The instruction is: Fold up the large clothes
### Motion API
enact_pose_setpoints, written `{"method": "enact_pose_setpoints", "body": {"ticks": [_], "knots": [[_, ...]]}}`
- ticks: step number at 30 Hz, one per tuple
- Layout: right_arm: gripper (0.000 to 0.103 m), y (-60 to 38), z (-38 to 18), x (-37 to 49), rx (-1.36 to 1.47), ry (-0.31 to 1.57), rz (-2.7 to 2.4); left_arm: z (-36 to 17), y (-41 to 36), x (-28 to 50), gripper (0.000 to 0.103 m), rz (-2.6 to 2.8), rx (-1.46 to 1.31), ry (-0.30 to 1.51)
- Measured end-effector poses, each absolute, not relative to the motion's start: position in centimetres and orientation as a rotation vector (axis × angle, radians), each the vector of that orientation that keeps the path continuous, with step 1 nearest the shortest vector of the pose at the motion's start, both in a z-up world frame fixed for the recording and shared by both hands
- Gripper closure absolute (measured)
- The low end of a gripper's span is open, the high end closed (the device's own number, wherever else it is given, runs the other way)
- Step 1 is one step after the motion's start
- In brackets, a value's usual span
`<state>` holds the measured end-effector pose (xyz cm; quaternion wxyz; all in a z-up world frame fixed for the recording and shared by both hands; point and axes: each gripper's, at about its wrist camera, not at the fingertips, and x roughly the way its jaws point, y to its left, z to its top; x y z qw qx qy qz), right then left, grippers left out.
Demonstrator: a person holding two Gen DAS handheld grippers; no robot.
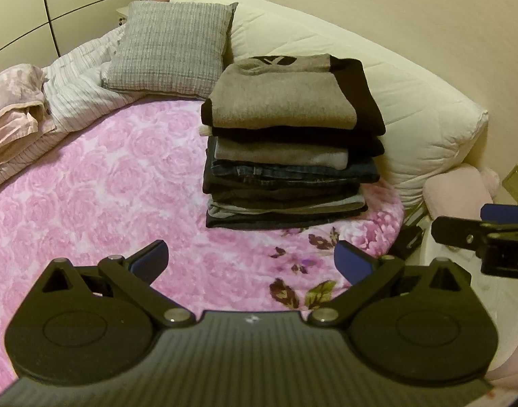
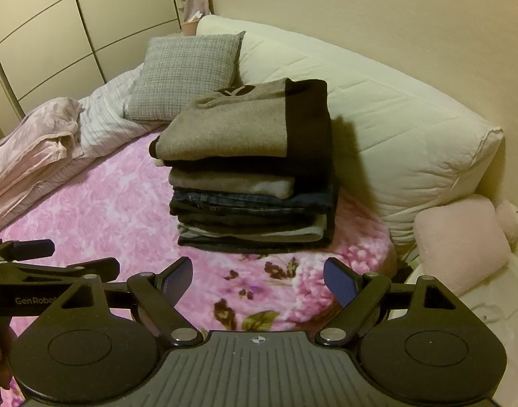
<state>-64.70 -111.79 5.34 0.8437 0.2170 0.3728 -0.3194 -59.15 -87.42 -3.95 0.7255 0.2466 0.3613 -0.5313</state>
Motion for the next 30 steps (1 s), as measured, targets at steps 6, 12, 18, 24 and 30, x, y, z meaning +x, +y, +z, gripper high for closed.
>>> {"method": "enact_pose_setpoints", "body": {"ticks": [6, 12, 18, 24, 30], "knots": [[0.021, -111.80, 5.37, -64.64, 0.459, 0.782, -0.676, -3.77, -87.32, -59.20, 0.001, -1.176, 0.540, 0.783], [0.021, -111.81, 5.42, -64.59, 0.458, 0.782, -0.677, -3.64, -87.14, -59.22, 0.001, -1.179, 0.540, 0.774], [0.021, -111.76, 5.52, -64.49, 0.456, 0.781, -0.675, -3.59, -87.05, -59.10, 0.001, -1.184, 0.534, 0.778], [0.021, -111.74, 5.61, -64.50, 0.456, 0.780, -0.676, -3.54, -86.91, -59.22, 0.001, -1.189, 0.532, 0.778], [0.021, -111.73, 5.63, -64.55, 0.455, 0.777, -0.674, -3.37, -86.71, -59.42, 0.001, -1.195, 0.504, 0.780]]}}
